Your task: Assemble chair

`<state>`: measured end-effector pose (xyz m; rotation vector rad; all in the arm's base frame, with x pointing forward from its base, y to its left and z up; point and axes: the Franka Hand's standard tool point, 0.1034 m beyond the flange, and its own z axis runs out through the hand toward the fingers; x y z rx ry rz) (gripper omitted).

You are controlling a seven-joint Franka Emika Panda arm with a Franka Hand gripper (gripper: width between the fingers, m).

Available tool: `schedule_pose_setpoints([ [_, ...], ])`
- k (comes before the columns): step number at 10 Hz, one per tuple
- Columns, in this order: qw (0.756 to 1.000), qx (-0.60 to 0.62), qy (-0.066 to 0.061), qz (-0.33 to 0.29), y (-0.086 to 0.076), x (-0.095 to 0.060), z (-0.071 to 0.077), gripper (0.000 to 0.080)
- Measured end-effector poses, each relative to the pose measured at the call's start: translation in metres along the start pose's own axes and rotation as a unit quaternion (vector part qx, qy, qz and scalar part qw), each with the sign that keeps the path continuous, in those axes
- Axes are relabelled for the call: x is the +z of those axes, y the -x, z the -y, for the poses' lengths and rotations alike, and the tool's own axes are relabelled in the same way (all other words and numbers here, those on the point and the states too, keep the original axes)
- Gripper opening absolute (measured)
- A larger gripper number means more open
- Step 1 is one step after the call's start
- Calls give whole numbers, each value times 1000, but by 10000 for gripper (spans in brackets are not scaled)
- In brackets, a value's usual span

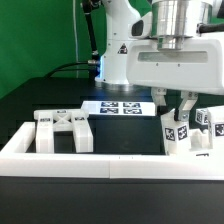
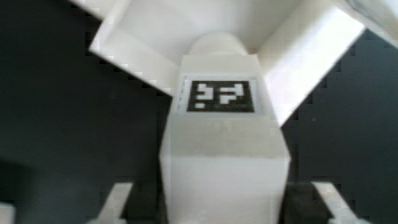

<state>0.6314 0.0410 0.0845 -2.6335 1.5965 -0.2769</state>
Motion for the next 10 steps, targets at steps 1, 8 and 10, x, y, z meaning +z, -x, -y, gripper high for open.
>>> schedule_pose_setpoints([
  [1, 999, 48, 2, 1, 0, 0, 0, 289],
  [8, 948, 317, 15, 13, 12, 0, 0, 291],
  [10, 928, 371, 25, 10, 11, 0, -3, 294],
])
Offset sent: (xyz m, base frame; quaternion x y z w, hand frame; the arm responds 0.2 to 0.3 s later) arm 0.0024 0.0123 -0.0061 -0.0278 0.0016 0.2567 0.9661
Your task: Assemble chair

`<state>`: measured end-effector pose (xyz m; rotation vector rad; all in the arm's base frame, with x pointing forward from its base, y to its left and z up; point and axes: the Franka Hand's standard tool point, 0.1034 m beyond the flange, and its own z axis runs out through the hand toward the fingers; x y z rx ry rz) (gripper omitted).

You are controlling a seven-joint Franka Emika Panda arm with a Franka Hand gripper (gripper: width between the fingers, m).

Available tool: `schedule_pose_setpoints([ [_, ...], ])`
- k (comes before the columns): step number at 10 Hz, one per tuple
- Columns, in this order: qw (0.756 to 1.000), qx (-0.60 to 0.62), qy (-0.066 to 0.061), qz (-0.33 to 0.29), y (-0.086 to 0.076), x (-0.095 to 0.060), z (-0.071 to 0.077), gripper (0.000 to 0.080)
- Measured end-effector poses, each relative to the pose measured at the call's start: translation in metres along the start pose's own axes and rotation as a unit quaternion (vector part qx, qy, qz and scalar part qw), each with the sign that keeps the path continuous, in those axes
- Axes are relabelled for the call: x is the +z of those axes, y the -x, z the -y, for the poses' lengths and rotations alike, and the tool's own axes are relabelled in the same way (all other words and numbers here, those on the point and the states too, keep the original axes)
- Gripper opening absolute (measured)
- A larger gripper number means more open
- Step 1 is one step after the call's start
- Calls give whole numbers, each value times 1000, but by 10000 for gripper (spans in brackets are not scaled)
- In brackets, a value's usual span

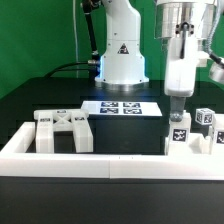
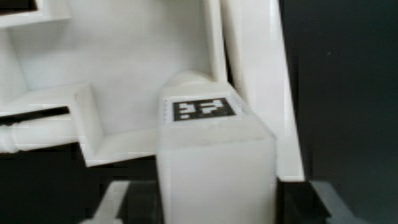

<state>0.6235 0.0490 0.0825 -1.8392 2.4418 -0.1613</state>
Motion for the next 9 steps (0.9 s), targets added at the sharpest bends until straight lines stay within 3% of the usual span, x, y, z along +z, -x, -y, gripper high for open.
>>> schedule_pose_setpoints([
  [2, 1000, 8, 4, -3, -1, 0, -1, 294],
  [3, 1000, 10, 3, -3, -1, 0, -1, 343],
  [4, 1000, 4, 3, -2, -1, 0, -1, 343],
  [5, 1000, -4, 2, -2, -1, -1, -1, 526],
  [6, 999, -48, -2, 2, -2, -8, 2, 526],
  [7, 997, -82, -5, 7, -3, -17, 3, 623],
  [9, 991, -131, -10, 13, -5, -28, -2, 642],
])
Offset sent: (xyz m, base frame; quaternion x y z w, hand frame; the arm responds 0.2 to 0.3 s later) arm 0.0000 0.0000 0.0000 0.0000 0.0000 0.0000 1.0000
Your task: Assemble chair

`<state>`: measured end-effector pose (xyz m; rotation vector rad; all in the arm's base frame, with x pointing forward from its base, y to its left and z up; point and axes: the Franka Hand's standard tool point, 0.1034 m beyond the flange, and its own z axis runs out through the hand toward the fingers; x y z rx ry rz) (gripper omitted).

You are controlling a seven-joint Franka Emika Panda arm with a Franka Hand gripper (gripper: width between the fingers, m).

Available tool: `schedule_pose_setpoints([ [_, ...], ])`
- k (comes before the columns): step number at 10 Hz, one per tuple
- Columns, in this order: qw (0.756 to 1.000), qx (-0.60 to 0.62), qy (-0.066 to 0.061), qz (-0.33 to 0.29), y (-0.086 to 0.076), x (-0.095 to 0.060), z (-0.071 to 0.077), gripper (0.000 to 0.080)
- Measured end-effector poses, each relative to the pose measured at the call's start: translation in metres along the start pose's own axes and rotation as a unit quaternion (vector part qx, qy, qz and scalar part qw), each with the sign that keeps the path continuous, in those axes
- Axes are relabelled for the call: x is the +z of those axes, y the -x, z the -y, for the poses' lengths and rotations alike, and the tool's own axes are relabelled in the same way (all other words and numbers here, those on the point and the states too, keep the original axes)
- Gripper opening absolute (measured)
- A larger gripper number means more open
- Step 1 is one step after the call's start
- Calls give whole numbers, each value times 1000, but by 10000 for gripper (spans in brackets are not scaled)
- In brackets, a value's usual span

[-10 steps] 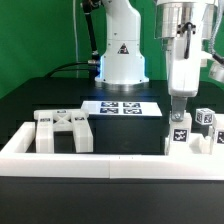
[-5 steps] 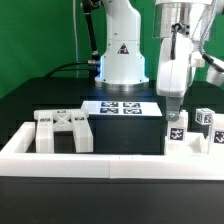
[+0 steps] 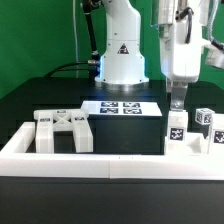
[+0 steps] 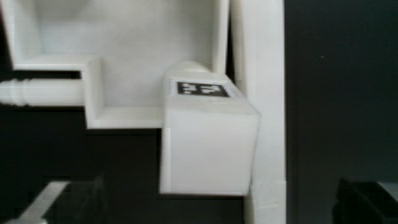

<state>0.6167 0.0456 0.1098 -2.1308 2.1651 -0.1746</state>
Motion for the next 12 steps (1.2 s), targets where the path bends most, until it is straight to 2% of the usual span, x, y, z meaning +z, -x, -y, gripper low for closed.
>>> schedule_pose_setpoints([
  [7, 1000, -15, 0, -1, 0, 2, -3, 649],
  [8, 997, -74, 2, 0, 1, 0, -8, 649],
  [10, 991, -132, -7, -1, -3, -3, -16, 649],
  [12, 984, -176, -5, -2, -3, -1, -16, 649],
])
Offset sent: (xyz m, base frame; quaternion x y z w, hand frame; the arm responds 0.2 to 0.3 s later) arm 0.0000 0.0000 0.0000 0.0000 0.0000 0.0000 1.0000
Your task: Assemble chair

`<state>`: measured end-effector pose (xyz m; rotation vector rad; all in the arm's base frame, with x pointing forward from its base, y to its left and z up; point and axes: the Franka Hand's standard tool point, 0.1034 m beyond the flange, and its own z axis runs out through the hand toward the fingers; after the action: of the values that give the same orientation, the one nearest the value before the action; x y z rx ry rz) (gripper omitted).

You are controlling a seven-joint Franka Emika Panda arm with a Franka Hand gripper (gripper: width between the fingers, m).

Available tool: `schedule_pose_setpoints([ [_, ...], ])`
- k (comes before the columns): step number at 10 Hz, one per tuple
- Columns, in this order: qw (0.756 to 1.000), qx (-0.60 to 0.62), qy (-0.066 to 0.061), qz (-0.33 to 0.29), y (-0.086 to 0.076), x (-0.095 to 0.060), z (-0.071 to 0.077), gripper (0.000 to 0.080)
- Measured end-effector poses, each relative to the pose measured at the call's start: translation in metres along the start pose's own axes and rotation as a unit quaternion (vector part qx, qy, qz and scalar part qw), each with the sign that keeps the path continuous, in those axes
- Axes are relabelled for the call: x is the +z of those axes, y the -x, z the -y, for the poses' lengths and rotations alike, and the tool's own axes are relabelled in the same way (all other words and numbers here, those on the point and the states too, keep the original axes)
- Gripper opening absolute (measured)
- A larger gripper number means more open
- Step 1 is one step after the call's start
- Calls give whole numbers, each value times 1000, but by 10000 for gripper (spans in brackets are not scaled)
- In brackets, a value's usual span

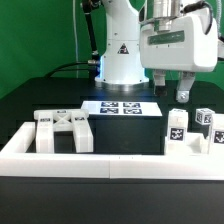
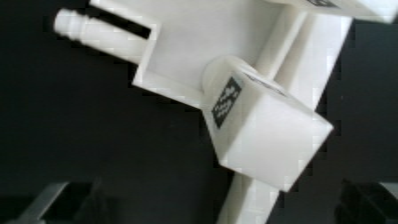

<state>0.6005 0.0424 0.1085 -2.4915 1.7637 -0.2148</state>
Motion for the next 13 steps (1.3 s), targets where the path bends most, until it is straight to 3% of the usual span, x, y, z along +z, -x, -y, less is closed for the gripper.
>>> schedule_pose_setpoints([
  [2, 994, -105, 4, -4, 2, 1, 0, 649],
  [6, 953, -302, 10, -7, 1, 5, -1, 649],
  [9, 919, -395, 12, -7, 0, 5, -2, 649],
  [11, 875, -484, 16, -10, 9, 4, 0, 649],
  [13, 877, -480, 17, -10, 7, 5, -1, 649],
])
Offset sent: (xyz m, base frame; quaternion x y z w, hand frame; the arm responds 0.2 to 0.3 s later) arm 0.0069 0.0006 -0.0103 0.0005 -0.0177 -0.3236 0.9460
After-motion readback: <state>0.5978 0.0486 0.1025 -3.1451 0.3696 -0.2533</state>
